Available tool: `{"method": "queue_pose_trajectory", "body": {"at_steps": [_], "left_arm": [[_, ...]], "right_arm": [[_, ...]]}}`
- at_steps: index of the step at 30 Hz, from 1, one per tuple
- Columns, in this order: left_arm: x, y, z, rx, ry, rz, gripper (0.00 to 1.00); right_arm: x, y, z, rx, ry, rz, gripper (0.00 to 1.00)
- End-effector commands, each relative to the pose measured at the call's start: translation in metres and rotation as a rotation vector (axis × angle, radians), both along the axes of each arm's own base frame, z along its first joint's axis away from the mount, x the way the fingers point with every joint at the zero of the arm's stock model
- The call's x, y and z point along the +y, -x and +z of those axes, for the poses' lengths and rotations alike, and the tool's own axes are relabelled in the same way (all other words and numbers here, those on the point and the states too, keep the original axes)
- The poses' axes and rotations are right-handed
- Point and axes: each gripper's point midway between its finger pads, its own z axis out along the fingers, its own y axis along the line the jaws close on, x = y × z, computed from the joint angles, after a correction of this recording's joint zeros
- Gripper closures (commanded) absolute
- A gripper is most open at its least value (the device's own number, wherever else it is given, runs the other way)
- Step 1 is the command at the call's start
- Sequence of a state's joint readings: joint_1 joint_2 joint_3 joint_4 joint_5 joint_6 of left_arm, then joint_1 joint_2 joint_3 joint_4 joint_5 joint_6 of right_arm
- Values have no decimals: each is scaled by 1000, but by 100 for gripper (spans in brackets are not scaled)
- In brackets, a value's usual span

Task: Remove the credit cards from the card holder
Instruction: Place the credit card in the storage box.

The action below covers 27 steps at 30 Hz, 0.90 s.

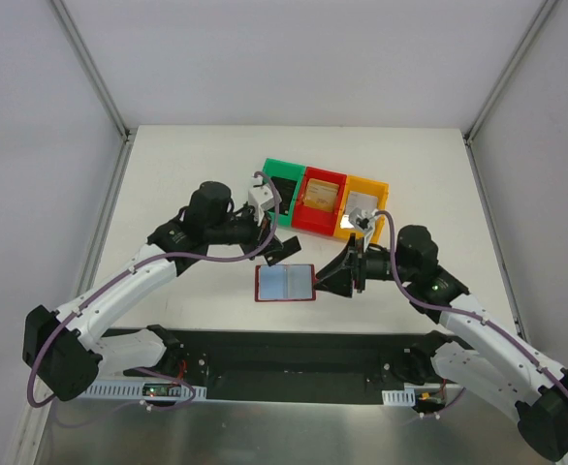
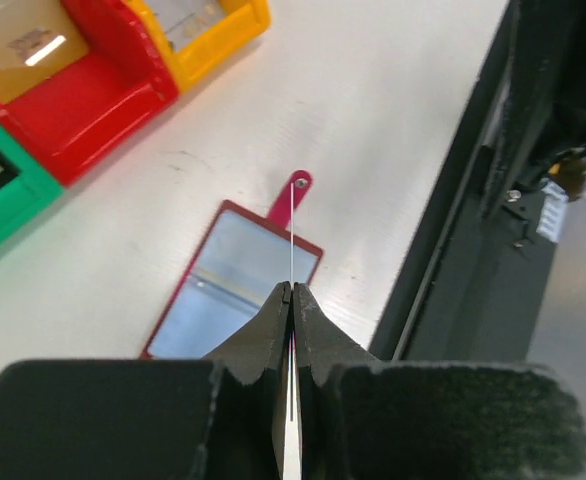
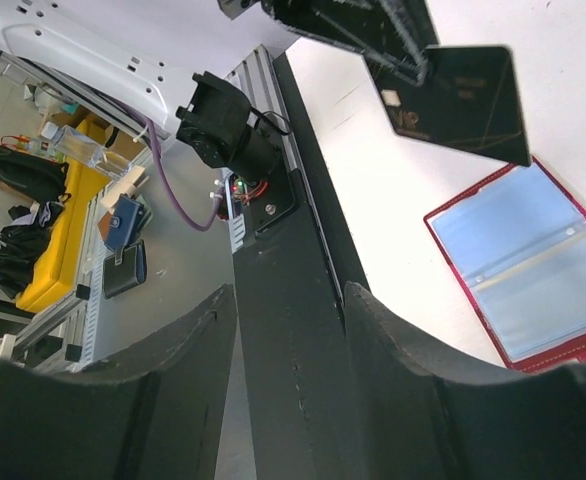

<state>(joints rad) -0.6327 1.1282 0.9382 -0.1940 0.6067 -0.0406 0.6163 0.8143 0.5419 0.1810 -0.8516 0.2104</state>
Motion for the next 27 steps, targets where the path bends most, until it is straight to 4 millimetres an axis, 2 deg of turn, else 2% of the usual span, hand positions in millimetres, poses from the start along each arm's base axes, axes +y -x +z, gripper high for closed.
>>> {"method": "queue_pose_trajectory", "body": {"at_steps": [1, 2, 5, 9, 11, 20, 25, 27], "left_arm": [[11, -38, -10, -211, -98, 56, 100], [14, -44, -12, -262, -130, 47, 100], [16, -46, -17, -454, -170, -124, 100], [26, -65, -8, -676, -187, -248, 100], [29, -75, -5, -731, -189, -290, 100], [27, -89, -7, -715, -91, -543, 100], [26, -111, -26, -677, -128, -613, 100], [24, -121, -28, -684, -144, -626, 100]], "right_arm": [[-3, -2, -5, -23, 17, -20, 51], [-4, -2, -4, -25, 17, -22, 51], [-5, 0, -7, -19, 30, -15, 51], [-9, 4, -7, -27, 45, -9, 52], [-10, 7, -7, -21, 46, -3, 52], [-15, 17, -18, 14, 55, 8, 53], [-17, 21, -25, 40, 57, 8, 54], [-17, 22, -27, 47, 58, 4, 54]]}}
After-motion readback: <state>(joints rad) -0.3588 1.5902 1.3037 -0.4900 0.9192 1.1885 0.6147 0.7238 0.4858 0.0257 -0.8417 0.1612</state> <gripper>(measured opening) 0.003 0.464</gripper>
